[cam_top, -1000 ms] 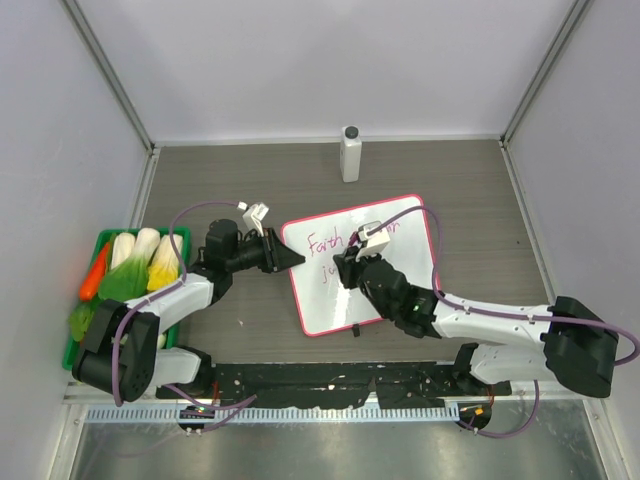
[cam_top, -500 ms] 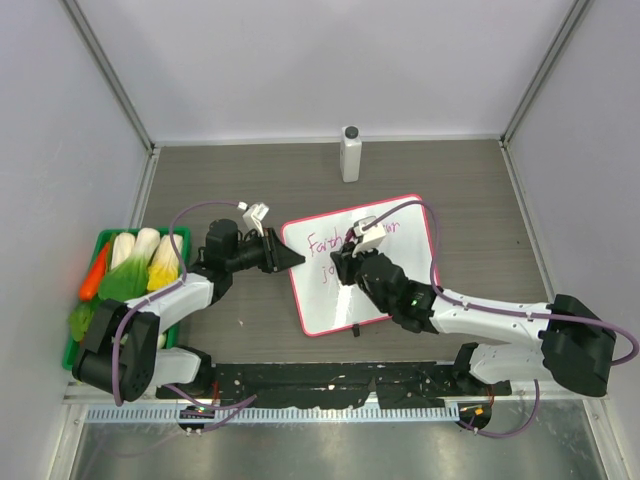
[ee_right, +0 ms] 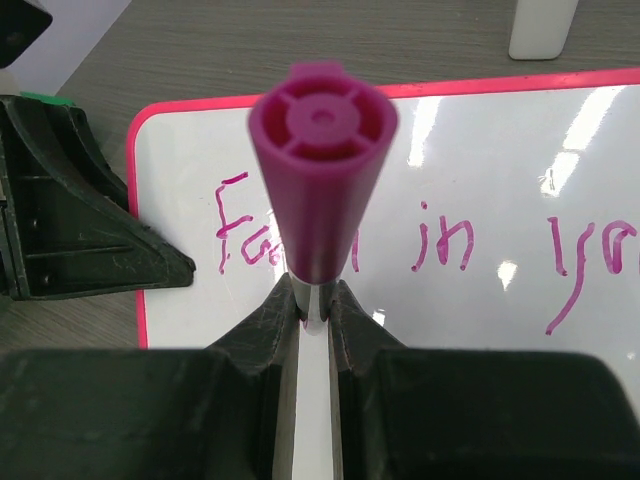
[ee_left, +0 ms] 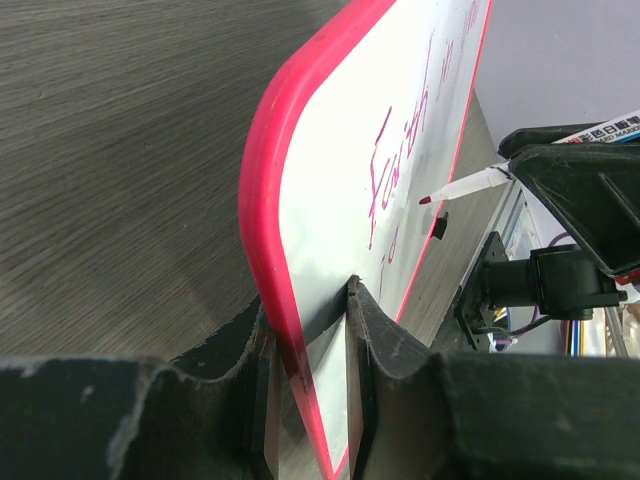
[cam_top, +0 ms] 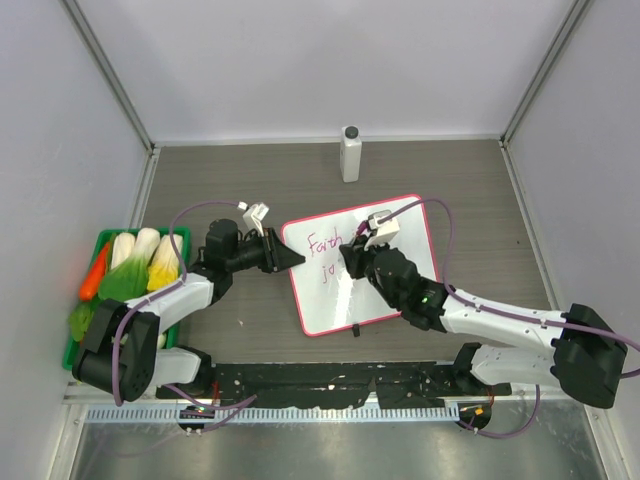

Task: Write a sentence on the whiteboard
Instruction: Write with the whiteboard marker on the whiteboard.

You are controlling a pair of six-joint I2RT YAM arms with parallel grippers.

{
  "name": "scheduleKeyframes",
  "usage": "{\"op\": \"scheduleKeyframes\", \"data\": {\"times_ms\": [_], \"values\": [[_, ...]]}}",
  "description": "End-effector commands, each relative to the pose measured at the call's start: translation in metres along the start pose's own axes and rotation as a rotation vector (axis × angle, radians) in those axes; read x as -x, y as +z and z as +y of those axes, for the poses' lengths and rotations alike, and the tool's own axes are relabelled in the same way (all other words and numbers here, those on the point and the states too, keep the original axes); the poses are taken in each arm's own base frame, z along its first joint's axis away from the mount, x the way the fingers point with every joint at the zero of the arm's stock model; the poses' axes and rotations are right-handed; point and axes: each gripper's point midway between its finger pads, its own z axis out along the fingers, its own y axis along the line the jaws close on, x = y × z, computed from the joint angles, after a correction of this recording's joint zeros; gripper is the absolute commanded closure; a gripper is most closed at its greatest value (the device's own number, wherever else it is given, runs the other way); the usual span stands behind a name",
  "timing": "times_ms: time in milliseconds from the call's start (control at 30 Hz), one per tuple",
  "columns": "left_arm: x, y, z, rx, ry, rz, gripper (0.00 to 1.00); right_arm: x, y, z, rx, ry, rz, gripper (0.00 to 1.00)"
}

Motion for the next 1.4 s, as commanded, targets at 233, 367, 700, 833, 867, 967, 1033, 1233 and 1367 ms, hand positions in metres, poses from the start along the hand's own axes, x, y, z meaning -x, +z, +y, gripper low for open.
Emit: {"op": "scheduleKeyframes", "data": {"times_ms": [233,367,700,833,867,967,1033,1233,1367], "values": [[0.002,-0.003,0.066,0.279,0.112,-0.040,1.00,0.007,0.003,0.009,0.044,0.061,-0.021,0.99],[0.002,-0.004,0.066,0.279,0.112,-0.040,1.00,-0.004,0.004,0.005,0.031,0.051,0.005,0.99],[0.001,-0.003,0.066,0.278,0.112,-0.038,1.00,-0.019,0.002,-0.002,0.009,0.036,0.050,0.99],[0.001,-0.003,0.065,0.278,0.113,-0.039,1.00,-0.023,-0.002,-0.004,0.013,0.031,0.068,0.99],[0.002,-0.003,0.065,0.278,0.116,-0.040,1.00,-0.025,-0.003,-0.005,0.010,0.030,0.074,0.99],[0.002,-0.003,0.065,0.278,0.114,-0.039,1.00,-0.030,-0.006,-0.008,0.012,0.026,0.088,0.99],[0.003,-0.003,0.065,0.277,0.114,-0.042,1.00,-0.032,-0.008,-0.008,0.012,0.026,0.093,0.99],[0.001,-0.003,0.065,0.280,0.115,-0.040,1.00,-0.029,-0.008,-0.016,-0.027,0.022,0.074,0.99],[0.002,-0.003,0.065,0.279,0.116,-0.041,1.00,-0.019,-0.006,-0.021,-0.068,0.013,0.043,0.99]]}}
